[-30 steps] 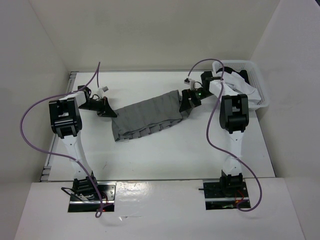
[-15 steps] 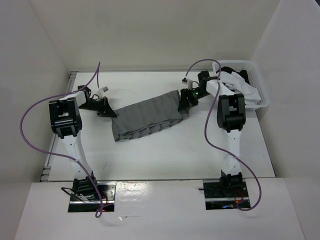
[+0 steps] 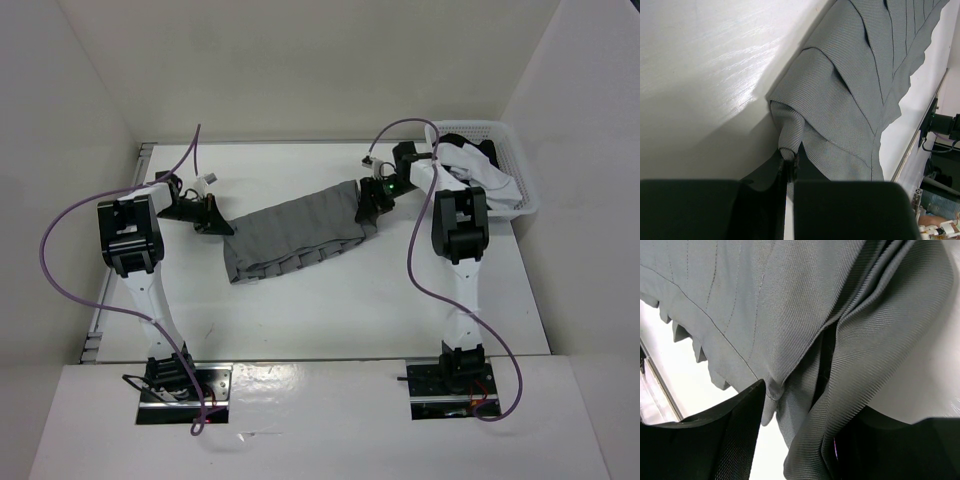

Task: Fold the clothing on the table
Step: Fold the skirt

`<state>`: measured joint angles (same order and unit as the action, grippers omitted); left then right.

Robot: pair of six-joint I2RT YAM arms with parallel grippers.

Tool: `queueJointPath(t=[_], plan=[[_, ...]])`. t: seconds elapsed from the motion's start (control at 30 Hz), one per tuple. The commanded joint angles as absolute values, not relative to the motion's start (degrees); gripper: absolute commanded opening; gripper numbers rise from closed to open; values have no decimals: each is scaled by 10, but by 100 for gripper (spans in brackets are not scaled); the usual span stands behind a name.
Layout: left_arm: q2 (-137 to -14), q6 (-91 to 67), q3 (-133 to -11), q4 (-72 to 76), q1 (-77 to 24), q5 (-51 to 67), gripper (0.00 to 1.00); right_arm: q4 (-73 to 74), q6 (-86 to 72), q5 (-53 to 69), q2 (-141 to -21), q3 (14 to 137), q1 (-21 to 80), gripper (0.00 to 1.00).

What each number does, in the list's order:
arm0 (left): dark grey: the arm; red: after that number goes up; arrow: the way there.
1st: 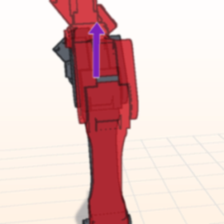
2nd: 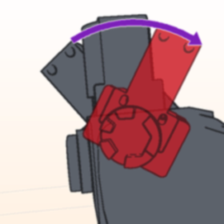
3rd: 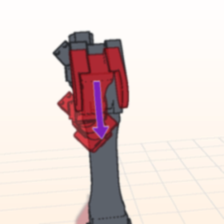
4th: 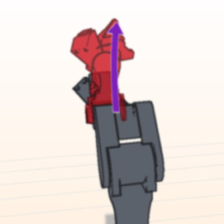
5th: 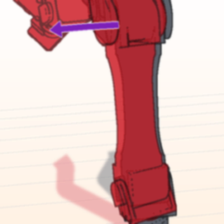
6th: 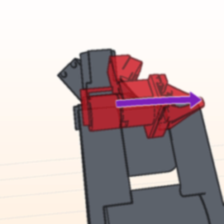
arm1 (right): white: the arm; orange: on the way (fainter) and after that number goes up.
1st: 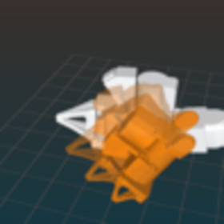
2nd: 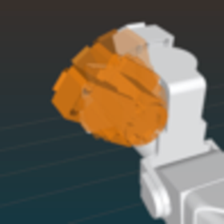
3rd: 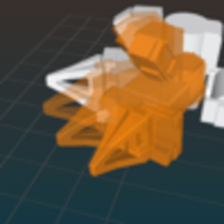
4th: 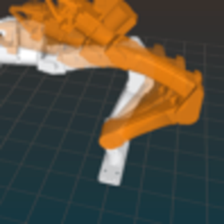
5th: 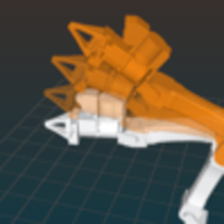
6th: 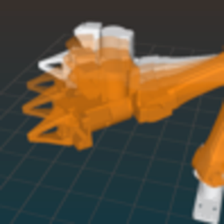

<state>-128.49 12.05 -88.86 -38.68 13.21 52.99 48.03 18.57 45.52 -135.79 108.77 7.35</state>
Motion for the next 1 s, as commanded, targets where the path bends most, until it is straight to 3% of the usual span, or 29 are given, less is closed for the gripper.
queueJointPath(t=[0.0,0.43,0.57,0.97], plan=[[-1272,150,-879,-389,134,506,0,464,185,449,-1371,1108,87,59],[-1272,150,-879,-389,134,512,0,464,185,449,-1371,1114,98,52],[-1272,150,-879,-389,134,512,0,464,190,449,-1371,1114,98,44],[-1272,145,-879,-389,134,523,0,471,178,361,-1364,1148,163,7]])
